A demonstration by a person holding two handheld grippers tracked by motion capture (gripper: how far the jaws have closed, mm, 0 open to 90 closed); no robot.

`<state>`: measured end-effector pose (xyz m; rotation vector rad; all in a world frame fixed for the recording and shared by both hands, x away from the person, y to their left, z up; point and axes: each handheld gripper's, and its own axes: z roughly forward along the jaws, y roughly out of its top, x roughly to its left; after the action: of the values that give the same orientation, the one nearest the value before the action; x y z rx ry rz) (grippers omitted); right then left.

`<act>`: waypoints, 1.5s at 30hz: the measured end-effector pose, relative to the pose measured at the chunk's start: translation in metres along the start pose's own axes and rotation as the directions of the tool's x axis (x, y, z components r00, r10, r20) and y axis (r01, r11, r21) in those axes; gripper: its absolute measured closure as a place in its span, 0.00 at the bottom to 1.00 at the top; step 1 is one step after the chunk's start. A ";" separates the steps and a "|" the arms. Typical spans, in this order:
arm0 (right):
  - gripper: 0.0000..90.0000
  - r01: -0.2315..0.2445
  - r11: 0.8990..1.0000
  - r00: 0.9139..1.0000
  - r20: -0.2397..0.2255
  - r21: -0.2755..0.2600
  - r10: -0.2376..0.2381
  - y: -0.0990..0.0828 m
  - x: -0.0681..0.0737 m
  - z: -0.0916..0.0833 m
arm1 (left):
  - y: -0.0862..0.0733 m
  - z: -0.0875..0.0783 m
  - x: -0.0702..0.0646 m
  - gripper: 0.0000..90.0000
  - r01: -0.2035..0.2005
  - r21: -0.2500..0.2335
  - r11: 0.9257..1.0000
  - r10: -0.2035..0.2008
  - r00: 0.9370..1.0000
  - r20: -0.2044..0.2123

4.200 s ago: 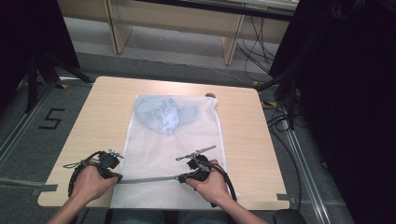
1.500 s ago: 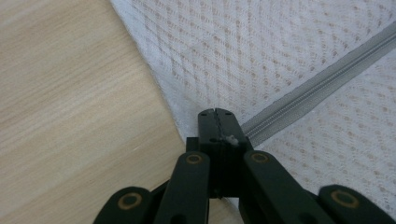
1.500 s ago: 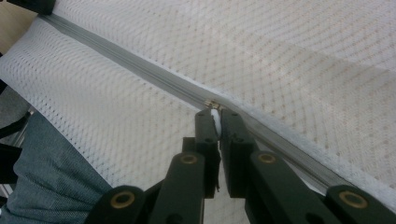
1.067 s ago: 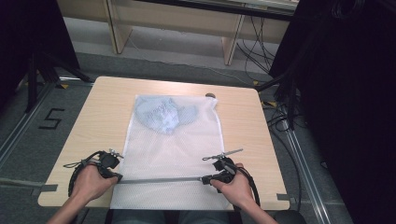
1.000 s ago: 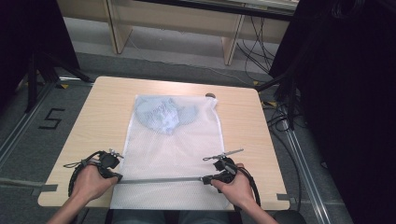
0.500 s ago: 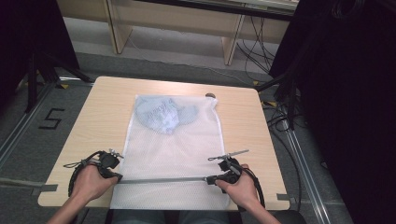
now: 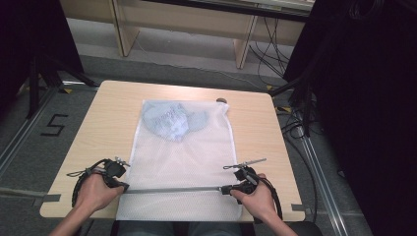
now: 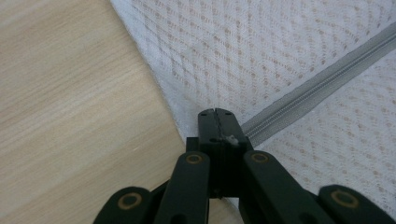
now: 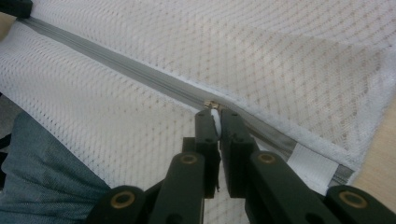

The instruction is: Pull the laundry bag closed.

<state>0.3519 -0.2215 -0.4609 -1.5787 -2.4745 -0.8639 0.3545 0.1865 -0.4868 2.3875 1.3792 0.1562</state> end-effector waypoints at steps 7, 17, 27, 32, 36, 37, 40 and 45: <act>0.97 0.000 1.000 1.000 -0.015 0.011 0.000 -0.001 -0.003 -0.002 | 0.000 0.000 0.000 1.00 0.001 0.002 1.000 -0.001 1.000 0.001; 0.97 0.016 1.000 1.000 0.014 -0.013 -0.016 -0.001 -0.006 -0.001 | 0.000 0.000 0.000 1.00 0.004 0.002 1.000 -0.004 1.000 0.003; 0.97 0.023 1.000 1.000 0.015 -0.008 -0.023 -0.004 -0.011 -0.002 | 0.000 0.000 0.000 1.00 0.004 0.000 1.000 -0.004 1.000 0.002; 0.97 0.009 1.000 1.000 0.024 0.002 -0.009 -0.005 -0.013 -0.003 | 0.000 0.000 0.000 1.00 0.004 0.001 1.000 -0.004 1.000 0.002; 0.97 0.007 1.000 1.000 0.018 0.006 -0.007 -0.006 -0.015 -0.004 | 0.000 0.000 0.000 1.00 0.005 0.000 1.000 -0.005 1.000 0.002; 0.97 0.015 1.000 1.000 0.022 -0.004 -0.015 -0.006 -0.015 -0.004 | 0.000 0.000 0.000 1.00 0.003 0.001 1.000 -0.003 1.000 0.003; 0.97 0.003 1.000 1.000 0.026 0.007 -0.003 -0.007 -0.017 -0.006 | 0.000 0.000 0.000 1.00 0.005 0.001 1.000 -0.005 1.000 0.003; 0.97 0.012 1.000 1.000 0.025 0.001 -0.012 -0.009 -0.021 -0.007 | 0.000 0.000 0.000 1.00 0.009 0.000 1.000 -0.009 1.000 0.003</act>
<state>0.3527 -0.2449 -0.4661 -1.5854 -2.5038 -0.8493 0.3542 0.1866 -0.4869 2.3802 1.3882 0.1496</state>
